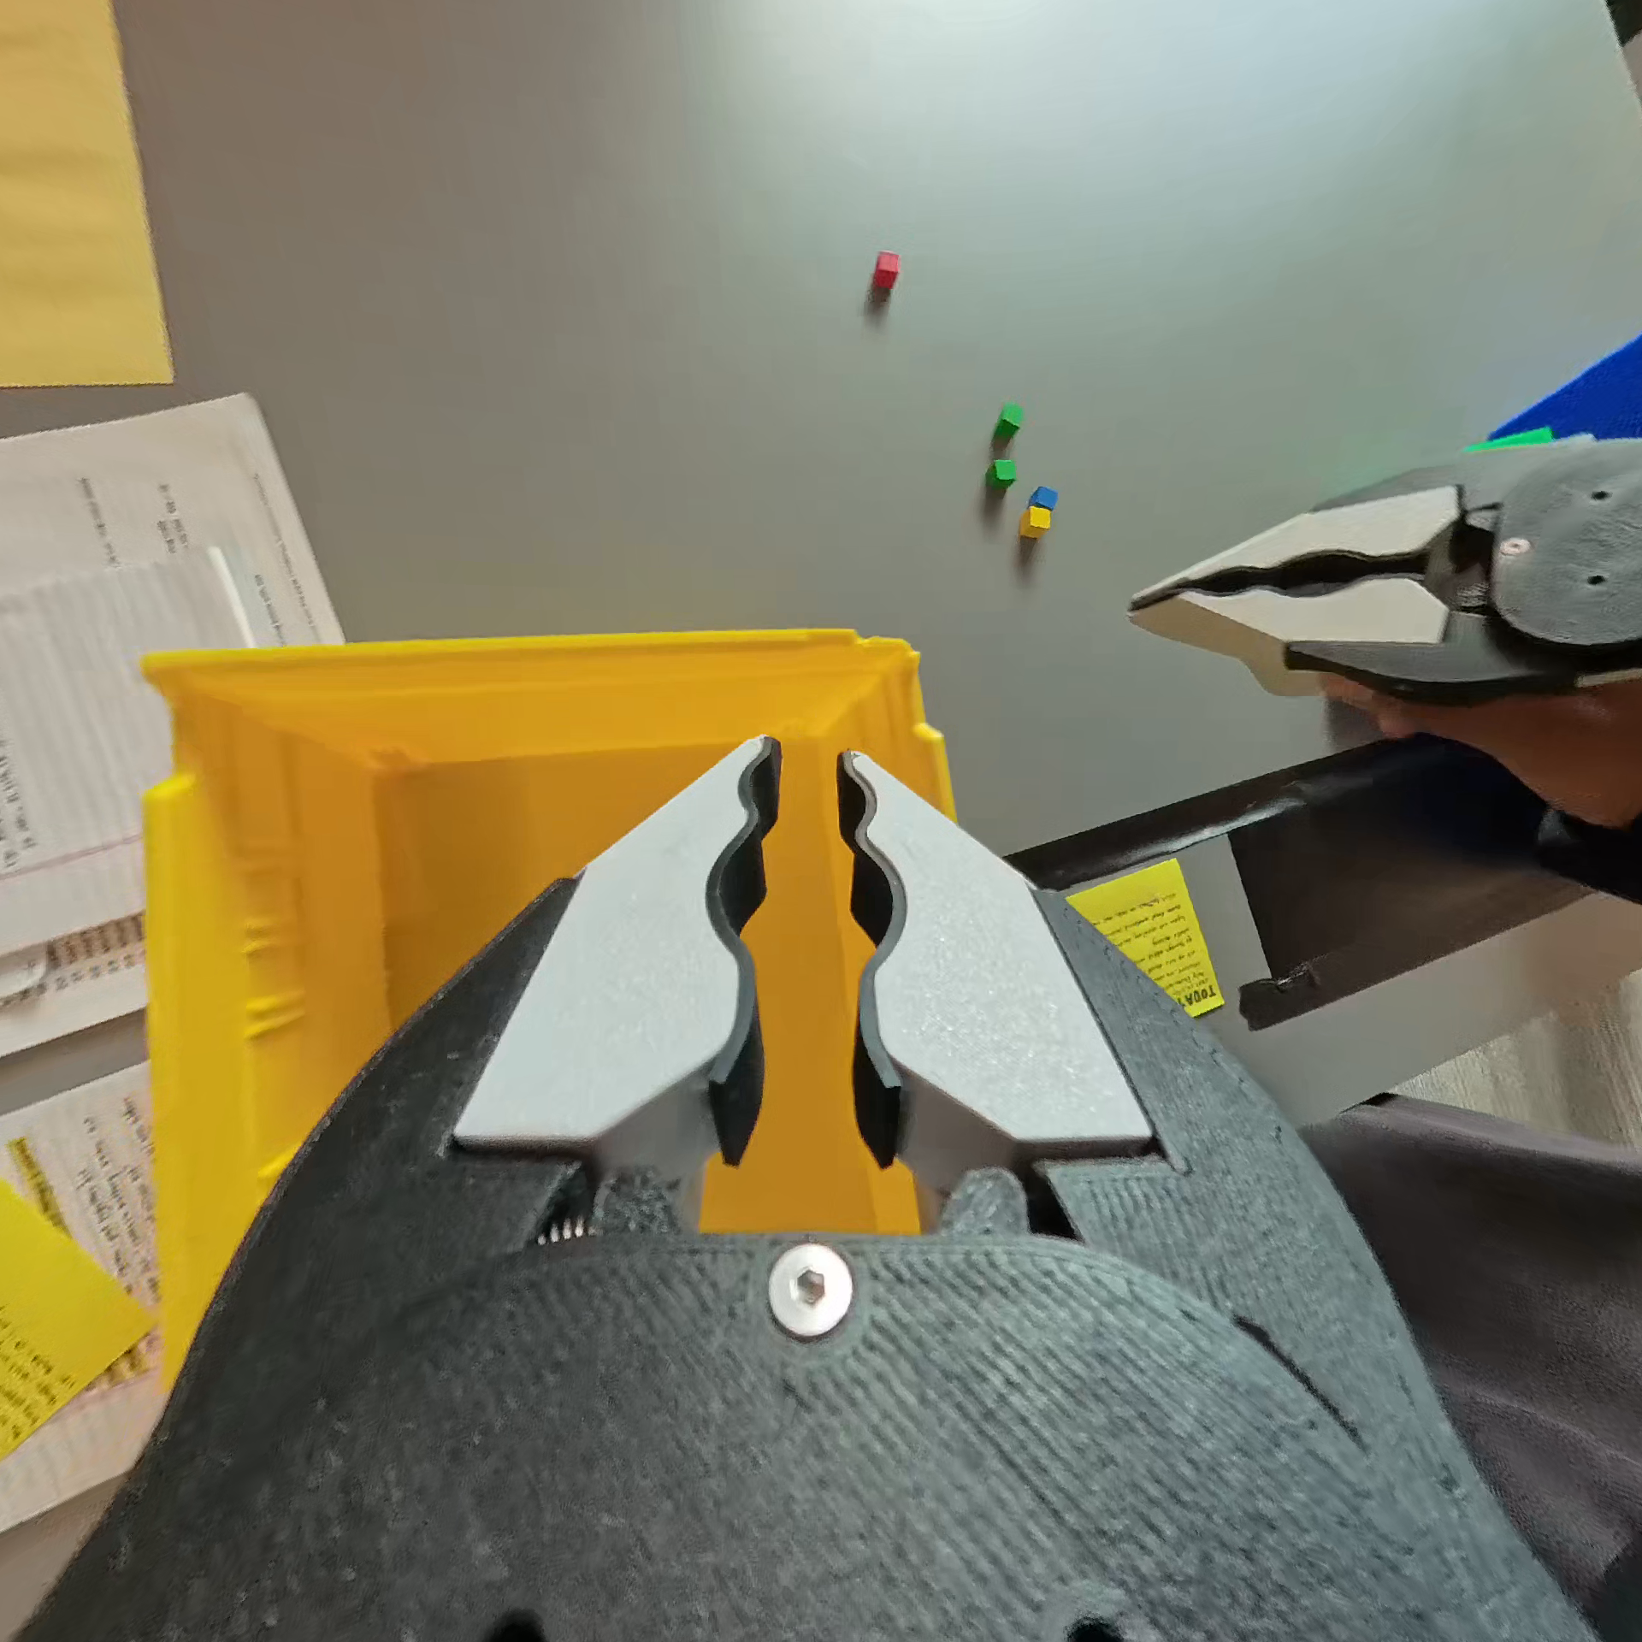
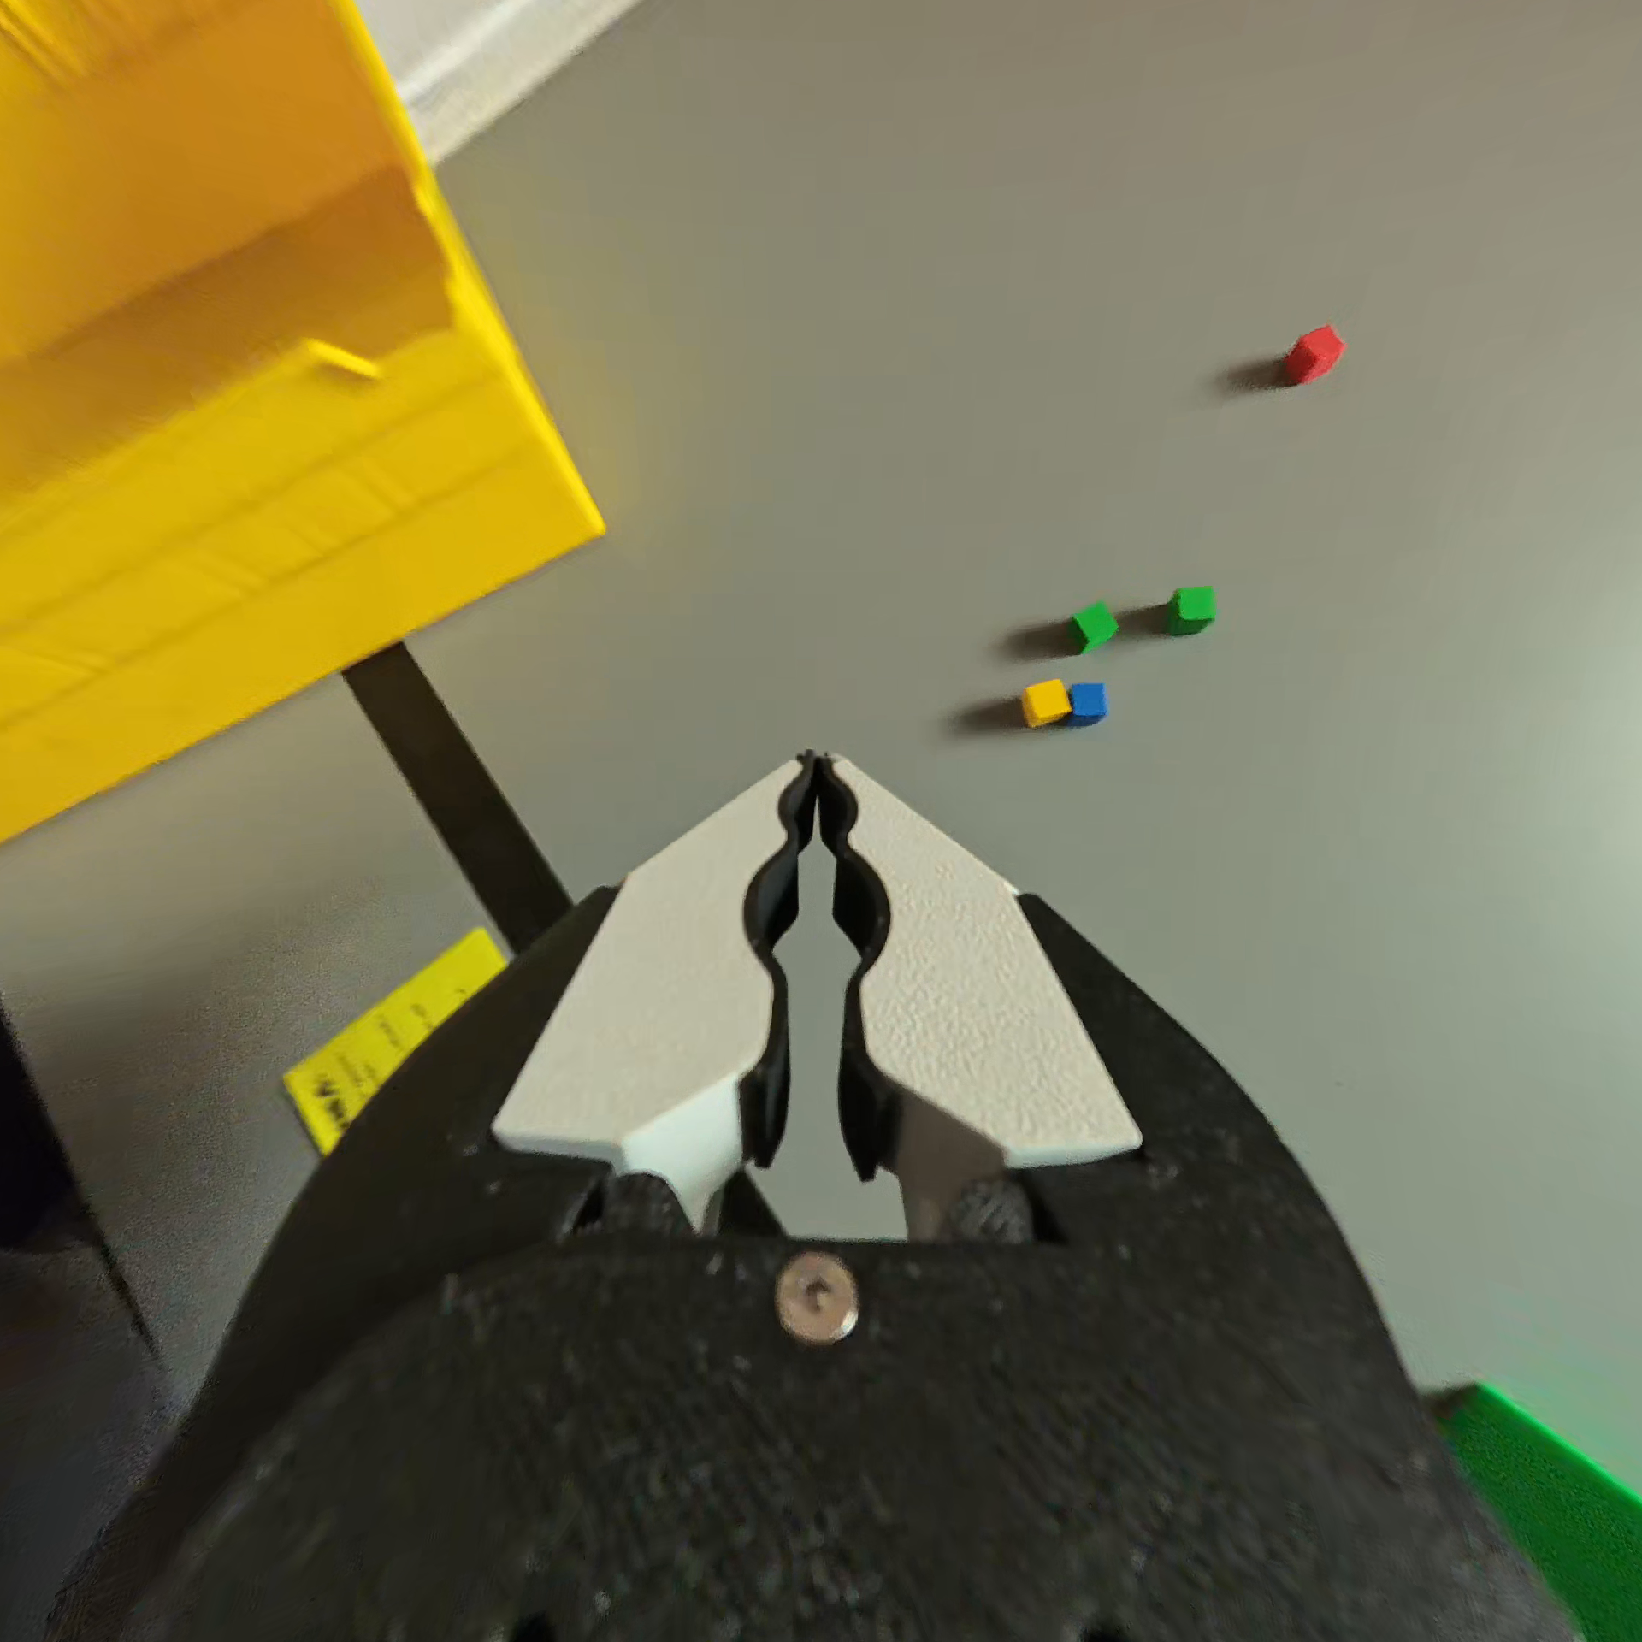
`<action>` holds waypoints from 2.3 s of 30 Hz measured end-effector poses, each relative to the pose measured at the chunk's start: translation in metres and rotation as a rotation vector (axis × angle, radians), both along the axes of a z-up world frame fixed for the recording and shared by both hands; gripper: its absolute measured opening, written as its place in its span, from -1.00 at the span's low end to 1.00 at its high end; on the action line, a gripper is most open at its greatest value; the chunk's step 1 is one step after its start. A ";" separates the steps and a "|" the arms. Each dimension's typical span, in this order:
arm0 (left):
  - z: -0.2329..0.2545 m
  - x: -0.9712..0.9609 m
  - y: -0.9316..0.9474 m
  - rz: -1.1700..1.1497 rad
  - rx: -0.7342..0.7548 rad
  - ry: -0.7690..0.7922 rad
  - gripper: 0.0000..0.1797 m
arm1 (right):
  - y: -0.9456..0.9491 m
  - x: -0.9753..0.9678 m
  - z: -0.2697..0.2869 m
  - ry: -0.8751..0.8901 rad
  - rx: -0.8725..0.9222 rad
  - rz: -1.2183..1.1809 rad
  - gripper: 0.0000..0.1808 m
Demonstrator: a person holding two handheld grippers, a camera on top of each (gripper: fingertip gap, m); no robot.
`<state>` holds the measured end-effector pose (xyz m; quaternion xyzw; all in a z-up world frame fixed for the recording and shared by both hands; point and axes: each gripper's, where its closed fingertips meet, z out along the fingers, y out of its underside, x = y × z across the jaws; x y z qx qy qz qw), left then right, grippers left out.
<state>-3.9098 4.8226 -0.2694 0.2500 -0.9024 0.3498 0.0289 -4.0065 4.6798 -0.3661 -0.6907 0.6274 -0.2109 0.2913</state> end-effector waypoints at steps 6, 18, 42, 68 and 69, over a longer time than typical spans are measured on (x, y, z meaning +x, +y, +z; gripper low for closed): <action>0.015 0.061 0.074 0.121 -0.054 -0.063 -0.93 | 0.066 0.023 0.077 -0.204 0.133 0.004 -0.95; 0.007 0.104 0.203 0.057 -0.106 -0.012 -0.92 | 0.358 0.099 0.050 -0.005 0.070 0.723 -0.64; -0.011 0.112 0.274 0.070 -0.131 0.072 -0.91 | 0.361 0.110 -0.042 0.264 -0.027 0.823 -0.78; -0.002 0.090 0.228 -0.003 -0.157 0.055 -0.91 | 0.205 0.120 0.110 -0.113 -0.095 0.061 -0.90; -0.001 0.088 0.222 -0.008 -0.158 0.050 -0.91 | 0.169 0.113 0.124 -0.145 -0.107 -0.030 -0.90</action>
